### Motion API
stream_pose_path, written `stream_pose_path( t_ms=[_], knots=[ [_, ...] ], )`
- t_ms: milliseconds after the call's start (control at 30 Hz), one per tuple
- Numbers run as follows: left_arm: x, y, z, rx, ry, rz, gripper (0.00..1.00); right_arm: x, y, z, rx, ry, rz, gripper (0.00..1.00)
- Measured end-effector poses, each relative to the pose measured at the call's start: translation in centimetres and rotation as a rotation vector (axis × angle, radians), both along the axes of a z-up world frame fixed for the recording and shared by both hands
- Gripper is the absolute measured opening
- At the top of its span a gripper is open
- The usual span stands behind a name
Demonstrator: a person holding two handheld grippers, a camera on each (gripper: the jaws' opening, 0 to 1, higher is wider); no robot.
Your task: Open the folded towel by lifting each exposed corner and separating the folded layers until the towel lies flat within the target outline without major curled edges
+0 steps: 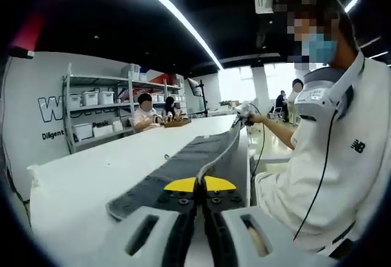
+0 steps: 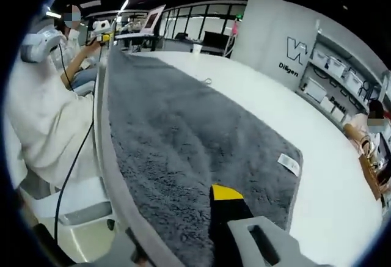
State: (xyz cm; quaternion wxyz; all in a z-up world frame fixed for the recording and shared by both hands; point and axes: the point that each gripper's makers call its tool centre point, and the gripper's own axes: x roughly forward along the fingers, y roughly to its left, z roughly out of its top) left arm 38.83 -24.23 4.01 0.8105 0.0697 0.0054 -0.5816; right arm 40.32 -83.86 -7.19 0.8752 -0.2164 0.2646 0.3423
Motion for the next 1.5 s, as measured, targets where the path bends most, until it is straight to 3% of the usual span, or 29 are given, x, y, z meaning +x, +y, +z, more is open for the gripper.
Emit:
stream_pose_path(
  t_ms=[633,800,1000,1133,1233,1400,1500],
  knots=[
    [-2.2,0.4,-3.0,0.018,0.081,-0.048,0.02,-1.9,-0.4,-0.7,0.126,0.062,0.0,0.02],
    [-2.7,0.4,-4.2,0.025,0.127,-0.069,0.03,-2.5,-0.4,-0.5,0.169,0.07,0.004,0.04],
    [-3.1,0.5,-5.9,0.072,0.166,-0.069,0.03,-3.1,-0.9,-0.8,0.19,0.097,-0.019,0.04],
    [-3.3,0.9,-5.6,0.052,0.173,-0.076,0.03,-3.6,-1.5,-1.1,0.215,0.117,-0.03,0.05],
    [-3.8,0.9,-6.3,0.085,0.194,-0.076,0.05,-4.1,-1.9,-1.4,0.253,0.138,-0.056,0.04],
    [-4.5,1.7,-5.6,0.05,0.193,-0.084,0.04,-4.7,-2.1,-0.7,0.272,0.108,-0.041,0.04],
    [-4.3,2.3,-4.3,-0.003,0.162,-0.071,0.03,-4.7,-2.7,0.1,0.3,0.076,-0.056,0.11]
  ],
)
